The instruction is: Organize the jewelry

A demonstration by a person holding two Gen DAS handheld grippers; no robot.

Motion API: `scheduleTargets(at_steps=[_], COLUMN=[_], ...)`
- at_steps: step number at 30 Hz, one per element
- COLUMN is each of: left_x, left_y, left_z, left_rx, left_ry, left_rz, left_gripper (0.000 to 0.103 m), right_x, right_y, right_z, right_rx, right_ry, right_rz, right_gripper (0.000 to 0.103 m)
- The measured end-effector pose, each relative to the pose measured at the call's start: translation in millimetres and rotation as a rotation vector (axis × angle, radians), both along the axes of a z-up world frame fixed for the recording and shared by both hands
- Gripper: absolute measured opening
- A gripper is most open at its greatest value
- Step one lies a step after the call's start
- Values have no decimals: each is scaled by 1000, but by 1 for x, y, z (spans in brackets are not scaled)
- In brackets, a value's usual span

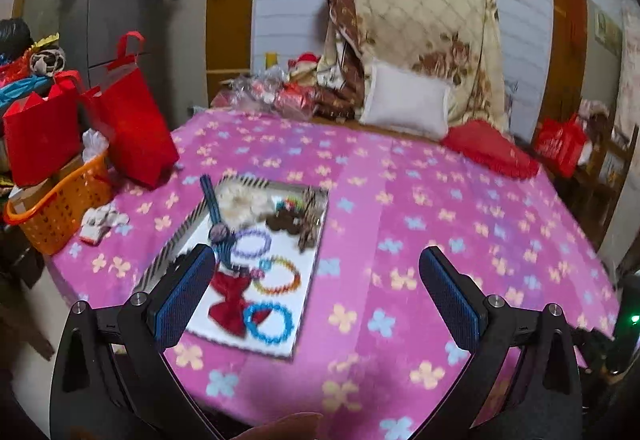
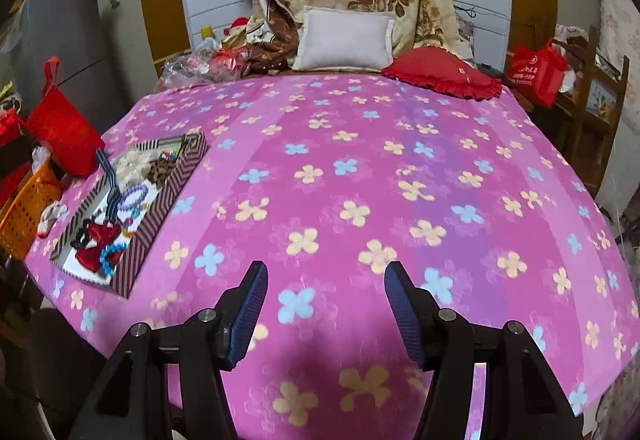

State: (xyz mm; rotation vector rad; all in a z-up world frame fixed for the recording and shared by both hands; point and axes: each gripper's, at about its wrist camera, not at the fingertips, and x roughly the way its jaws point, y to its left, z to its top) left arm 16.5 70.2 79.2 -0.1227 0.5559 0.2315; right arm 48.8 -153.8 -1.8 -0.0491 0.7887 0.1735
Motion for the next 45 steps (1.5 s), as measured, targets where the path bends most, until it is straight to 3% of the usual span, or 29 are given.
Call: scheduleTargets(at_steps=[16,45], left_x=[-11,-4], left_y=[1,-10], left_z=[-54,-82], left_rx=[33,39], left_ry=[170,263], left_rz=[33,-22], left_gripper=[102,102], right_x=[-15,-13], right_y=[35,43], right_z=[-16,-27], right_rx=[-97,-121], right_ry=[31,59], right_rz=[54,61], right_gripper=[59,60])
